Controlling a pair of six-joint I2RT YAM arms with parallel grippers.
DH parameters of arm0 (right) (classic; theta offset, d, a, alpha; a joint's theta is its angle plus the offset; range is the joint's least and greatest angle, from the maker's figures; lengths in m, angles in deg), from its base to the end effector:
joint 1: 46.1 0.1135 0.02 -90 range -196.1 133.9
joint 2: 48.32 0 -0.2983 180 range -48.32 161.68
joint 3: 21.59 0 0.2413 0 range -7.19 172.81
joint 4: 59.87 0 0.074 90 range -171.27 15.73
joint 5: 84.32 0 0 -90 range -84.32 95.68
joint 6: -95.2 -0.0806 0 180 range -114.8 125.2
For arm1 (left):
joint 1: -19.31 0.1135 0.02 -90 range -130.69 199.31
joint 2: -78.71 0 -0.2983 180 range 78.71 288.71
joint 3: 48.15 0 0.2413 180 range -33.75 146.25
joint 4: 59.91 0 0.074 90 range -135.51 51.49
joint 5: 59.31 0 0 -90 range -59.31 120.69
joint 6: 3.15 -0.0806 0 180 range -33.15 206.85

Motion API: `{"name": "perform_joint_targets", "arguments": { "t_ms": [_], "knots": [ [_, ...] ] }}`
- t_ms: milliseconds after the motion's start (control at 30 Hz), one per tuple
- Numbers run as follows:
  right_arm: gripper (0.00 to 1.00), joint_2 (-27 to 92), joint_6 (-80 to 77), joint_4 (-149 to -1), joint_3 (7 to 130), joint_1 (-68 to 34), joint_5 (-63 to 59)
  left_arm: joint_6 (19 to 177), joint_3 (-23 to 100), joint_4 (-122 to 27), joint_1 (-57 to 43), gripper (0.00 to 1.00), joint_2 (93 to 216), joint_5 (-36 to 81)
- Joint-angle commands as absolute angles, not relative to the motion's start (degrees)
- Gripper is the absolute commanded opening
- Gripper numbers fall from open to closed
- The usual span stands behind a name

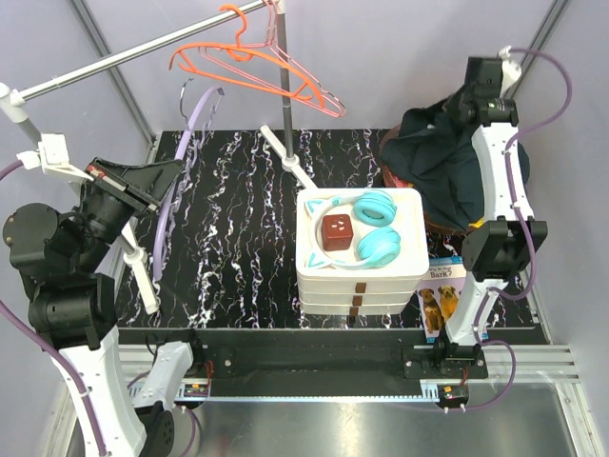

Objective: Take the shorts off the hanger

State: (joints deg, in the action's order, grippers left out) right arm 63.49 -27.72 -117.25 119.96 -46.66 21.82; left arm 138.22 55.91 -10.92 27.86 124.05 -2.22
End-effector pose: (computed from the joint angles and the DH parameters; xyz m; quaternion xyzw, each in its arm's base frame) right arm 0.4742 -0.0270 0.4399 0.3136 0.7902 0.0275 0.5258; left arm 0.0809 -0.0321 0.5558 -0.1211 0.6437 -0.4376 0.6160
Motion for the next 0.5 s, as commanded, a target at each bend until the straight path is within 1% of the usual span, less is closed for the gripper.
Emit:
{"name": "perform_joint_targets", "arguments": {
  "t_ms": [0,67,100,133,167,200,233,267,300,367,400,467],
  "knots": [
    [0.02,63.02,-33.56,-125.67,112.61,-52.6,9.49,140.63,55.11,-14.75,27.74,0.0,122.14,-0.34],
    [0.07,64.52,-31.9,-129.62,113.39,-52.69,8.23,142.21,53.71,-14.75,27.74,0.0,121.34,0.97],
    [0.11,66.27,-29.97,-131.12,114.27,-52.69,7.36,143.0,53.26,-14.75,27.74,0.0,120.73,1.59],
    [0.17,67.16,-29.17,-132.79,116.97,-52.69,7.09,144.32,52.82,-14.75,27.74,0.0,120.46,2.64],
    [0.34,68.3,-28.29,-136.72,118.91,-52.69,6.39,144.94,52.56,-14.66,27.66,0.0,120.37,3.17],
    [0.45,70.4,-26.63,-139.11,121.28,-52.61,5.94,145.64,52.38,-14.75,27.74,0.0,120.28,3.79],
    [0.54,71.38,-25.92,-141.83,126.79,-52.52,5.94,146.69,52.38,-14.49,27.74,0.0,120.2,5.53],
    [0.71,72.17,-25.47,-146.47,129.19,-52.34,6.11,147.14,52.55,-14.4,27.74,0.0,120.2,6.51],
    [0.79,72.96,-24.95,-148.34,132.78,-51.82,6.03,147.75,52.82,-14.4,27.74,0.0,120.37,7.39],
    [0.91,72.8,-25.29,-152.48,135.27,-51.2,8.38,148.02,54.04,-14.31,27.74,0.0,121.16,9.59],
    [0.99,72.1,-26.34,-153.88,136.24,-50.68,9.53,148.19,54.48,-14.22,27.74,0.0,121.42,10.38],
    [1.0,69.65,-27.22,-156.0,136.78,-49.45,11.29,148.81,55.37,-14.13,27.74,0.0,122.39,12.31]
  ]
}}
